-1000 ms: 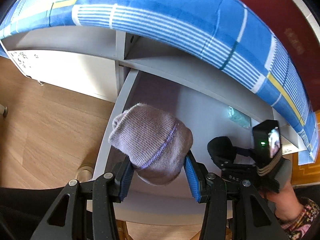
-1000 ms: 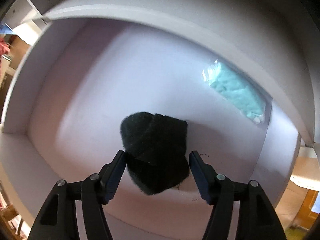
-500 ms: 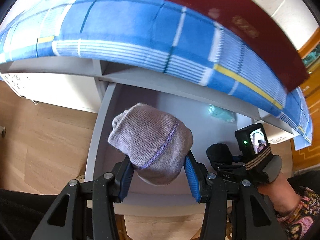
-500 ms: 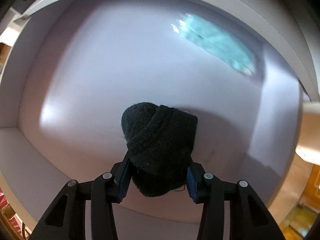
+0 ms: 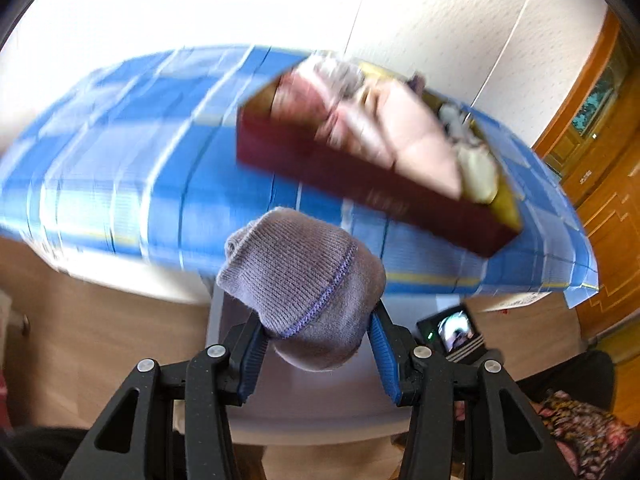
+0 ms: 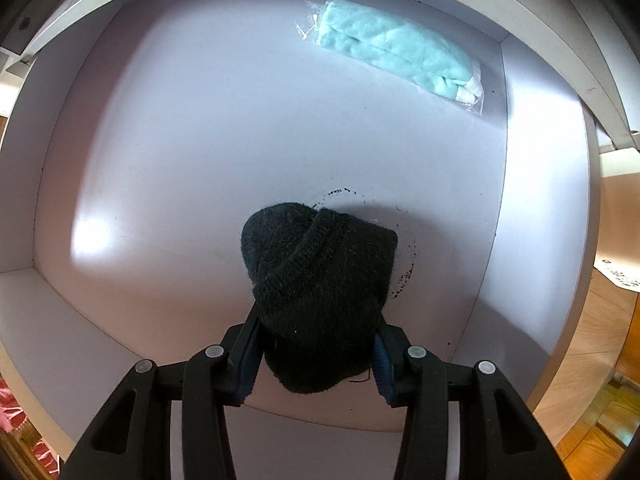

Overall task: Organize soft objects
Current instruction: 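Carry the lavender sock with the left gripper over the gold tray, then lower the lavender sock into the tray and open the left gripper, then move the open left gripper back into the shelf while the right gripper holds the black sock, then carry the black knit sock with the right gripper over the tray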

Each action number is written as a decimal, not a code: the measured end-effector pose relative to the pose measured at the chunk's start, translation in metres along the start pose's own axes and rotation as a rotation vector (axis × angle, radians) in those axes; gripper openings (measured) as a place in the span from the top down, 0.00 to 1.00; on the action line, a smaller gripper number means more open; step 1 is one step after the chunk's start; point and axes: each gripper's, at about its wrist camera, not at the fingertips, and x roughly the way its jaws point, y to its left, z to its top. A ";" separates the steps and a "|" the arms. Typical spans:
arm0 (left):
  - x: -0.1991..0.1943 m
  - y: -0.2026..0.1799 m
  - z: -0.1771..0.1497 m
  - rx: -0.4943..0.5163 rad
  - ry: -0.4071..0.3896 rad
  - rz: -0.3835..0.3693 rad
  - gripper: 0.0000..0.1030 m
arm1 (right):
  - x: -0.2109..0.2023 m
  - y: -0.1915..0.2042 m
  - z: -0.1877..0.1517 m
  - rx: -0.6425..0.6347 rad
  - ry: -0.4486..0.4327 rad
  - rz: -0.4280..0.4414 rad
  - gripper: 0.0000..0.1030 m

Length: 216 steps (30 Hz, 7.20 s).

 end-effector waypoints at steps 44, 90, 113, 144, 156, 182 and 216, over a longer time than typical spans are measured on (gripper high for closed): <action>0.089 -0.032 0.127 0.090 0.093 0.212 0.52 | 0.002 0.013 0.004 0.030 0.007 0.042 0.53; 0.073 0.030 -0.050 -0.187 0.105 0.135 0.33 | 0.014 0.032 -0.002 -0.023 0.007 -0.016 0.47; 0.112 0.072 -0.150 -0.616 0.409 0.162 0.32 | 0.007 0.025 0.006 0.034 0.016 0.021 0.58; 0.145 0.112 -0.195 -0.870 0.459 0.128 0.29 | -0.124 0.007 -0.042 0.100 -0.159 0.200 0.60; 0.138 0.109 -0.199 -0.829 0.498 0.174 0.29 | -0.217 0.006 -0.064 0.109 -0.337 0.301 0.60; 0.133 0.098 -0.194 -0.756 0.515 0.253 0.25 | -0.361 0.093 0.113 -0.100 -0.488 0.220 0.60; 0.130 0.097 -0.195 -0.741 0.511 0.260 0.25 | -0.328 0.135 0.132 -0.144 -0.522 0.270 0.66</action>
